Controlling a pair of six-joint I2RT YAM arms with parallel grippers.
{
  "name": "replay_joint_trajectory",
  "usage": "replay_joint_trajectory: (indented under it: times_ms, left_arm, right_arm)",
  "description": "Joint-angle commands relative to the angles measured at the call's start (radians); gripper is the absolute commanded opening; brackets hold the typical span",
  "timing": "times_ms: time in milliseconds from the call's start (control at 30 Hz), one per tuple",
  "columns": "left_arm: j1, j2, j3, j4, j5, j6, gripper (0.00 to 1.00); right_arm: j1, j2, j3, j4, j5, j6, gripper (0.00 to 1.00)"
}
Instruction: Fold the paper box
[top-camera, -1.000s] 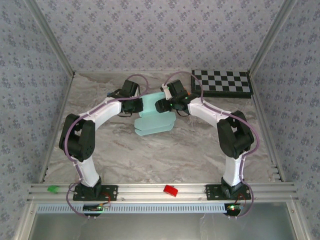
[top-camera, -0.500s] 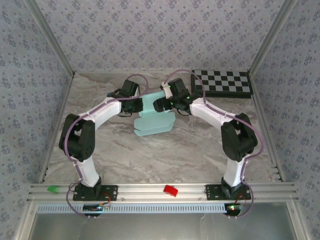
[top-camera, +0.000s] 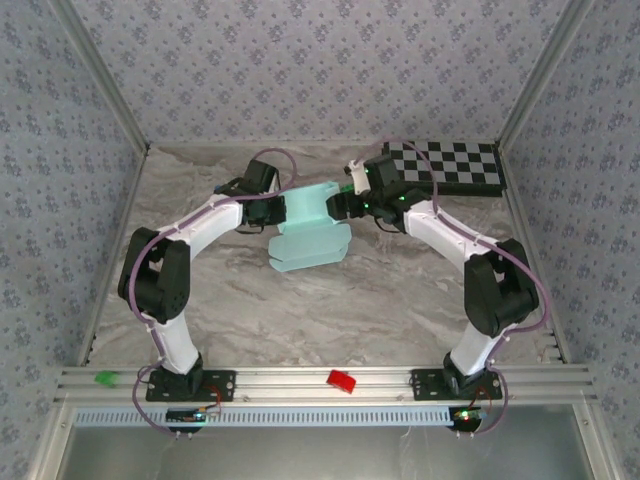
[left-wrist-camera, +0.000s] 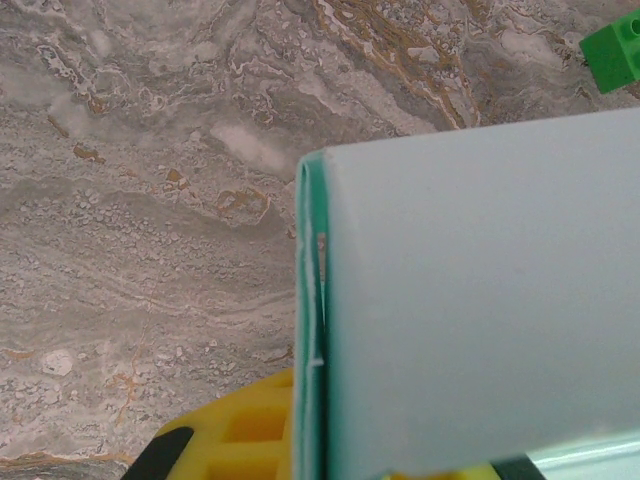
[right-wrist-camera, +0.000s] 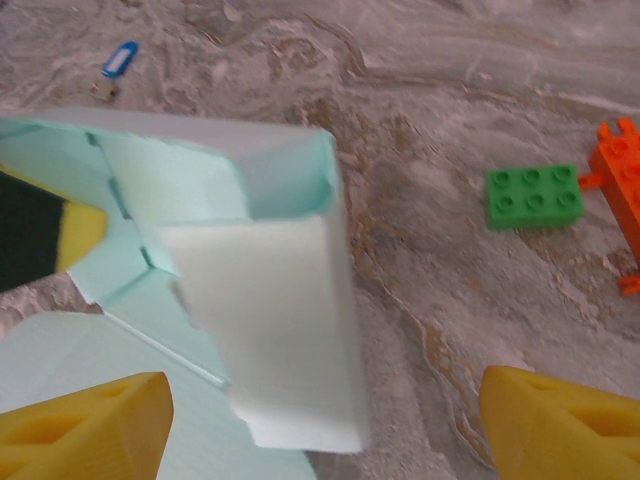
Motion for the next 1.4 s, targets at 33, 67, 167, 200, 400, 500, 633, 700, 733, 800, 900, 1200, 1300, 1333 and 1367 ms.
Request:
replay_joint_trajectory:
  times_ms: [33,67,167,200,400,500,633,700,733,800,900,1200,1300,1333,1367]
  left_arm:
    - [-0.001,-0.01,0.029,-0.002,0.001,0.0,0.0]
    - [-0.001,-0.01,0.029,-0.001,0.001,0.0,0.0]
    - [-0.001,-0.01,0.029,0.0,0.002,0.0,0.0]
    - [-0.002,-0.011,0.029,-0.002,0.002,0.0,0.0]
    - [-0.002,-0.017,0.028,-0.002,0.002,0.0,0.0]
    - [-0.003,-0.019,0.028,-0.002,0.003,0.0,0.0]
    - [-0.003,-0.018,0.029,-0.003,0.003,-0.001,0.0]
    - [-0.003,-0.017,0.03,-0.001,0.005,-0.001,0.0]
    - [-0.002,-0.016,0.03,-0.001,0.006,-0.002,0.0]
    - [-0.003,-0.016,0.03,-0.001,0.005,-0.001,0.0]
    - [-0.003,-0.014,0.033,-0.002,0.005,0.001,0.0]
    - [-0.003,-0.014,0.036,-0.003,0.006,0.003,0.0]
    - [-0.003,-0.013,0.036,-0.005,0.007,0.004,0.0]
    - [-0.003,-0.013,0.036,-0.002,0.006,0.005,0.0]
    - [-0.003,-0.012,0.037,-0.003,0.005,0.005,0.0]
  right_arm:
    - [-0.012,-0.021,-0.028,0.006,-0.049,0.002,0.8]
    - [-0.014,-0.016,-0.027,0.002,-0.049,0.002,0.78]
    - [-0.017,0.019,-0.013,-0.002,-0.066,0.002,0.72]
    - [-0.017,0.03,-0.007,-0.003,-0.072,0.003,0.7]
    - [-0.014,0.098,0.043,-0.001,-0.062,0.005,0.64]
    - [-0.01,0.127,0.068,-0.003,-0.047,0.001,0.62]
    - [0.0,0.162,0.101,-0.015,-0.033,-0.008,0.6]
    - [0.005,0.178,0.114,-0.023,-0.022,-0.012,0.6]
    - [0.008,0.186,0.122,-0.029,-0.013,-0.013,0.6]
    - [0.014,0.2,0.139,-0.041,0.008,-0.019,0.6]
    - [0.022,0.217,0.16,-0.055,0.032,-0.03,0.61]
    - [0.05,0.262,0.219,-0.113,0.152,-0.058,0.59]
    - [0.061,0.279,0.24,-0.134,0.192,-0.064,0.59]
    - [0.065,0.284,0.246,-0.14,0.207,-0.064,0.58]
    - [0.069,0.289,0.252,-0.146,0.218,-0.064,0.57]
